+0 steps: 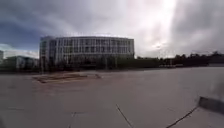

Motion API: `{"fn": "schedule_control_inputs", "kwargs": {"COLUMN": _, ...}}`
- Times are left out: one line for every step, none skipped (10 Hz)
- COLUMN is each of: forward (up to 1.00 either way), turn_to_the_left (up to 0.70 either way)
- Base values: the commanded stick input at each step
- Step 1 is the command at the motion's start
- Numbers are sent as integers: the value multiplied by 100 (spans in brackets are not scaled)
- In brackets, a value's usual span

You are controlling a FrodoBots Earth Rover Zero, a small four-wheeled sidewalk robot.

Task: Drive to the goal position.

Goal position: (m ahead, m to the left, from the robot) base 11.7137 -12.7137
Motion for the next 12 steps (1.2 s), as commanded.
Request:
{"fn": "schedule_control_inputs", "kwargs": {"forward": 70, "turn_to_the_left": 0}}
{"fn": "schedule_control_inputs", "kwargs": {"forward": 70, "turn_to_the_left": 0}}
{"fn": "schedule_control_inputs", "kwargs": {"forward": 70, "turn_to_the_left": 0}}
{"fn": "schedule_control_inputs", "kwargs": {"forward": 70, "turn_to_the_left": 0}}
{"fn": "schedule_control_inputs", "kwargs": {"forward": 70, "turn_to_the_left": 0}}
{"fn": "schedule_control_inputs", "kwargs": {"forward": 70, "turn_to_the_left": 0}}
{"fn": "schedule_control_inputs", "kwargs": {"forward": 70, "turn_to_the_left": 0}}
{"fn": "schedule_control_inputs", "kwargs": {"forward": 70, "turn_to_the_left": -2}}
{"fn": "schedule_control_inputs", "kwargs": {"forward": 70, "turn_to_the_left": -9}}
{"fn": "schedule_control_inputs", "kwargs": {"forward": 70, "turn_to_the_left": -19}}
{"fn": "schedule_control_inputs", "kwargs": {"forward": 70, "turn_to_the_left": -30}}
{"fn": "schedule_control_inputs", "kwargs": {"forward": 70, "turn_to_the_left": -14}}
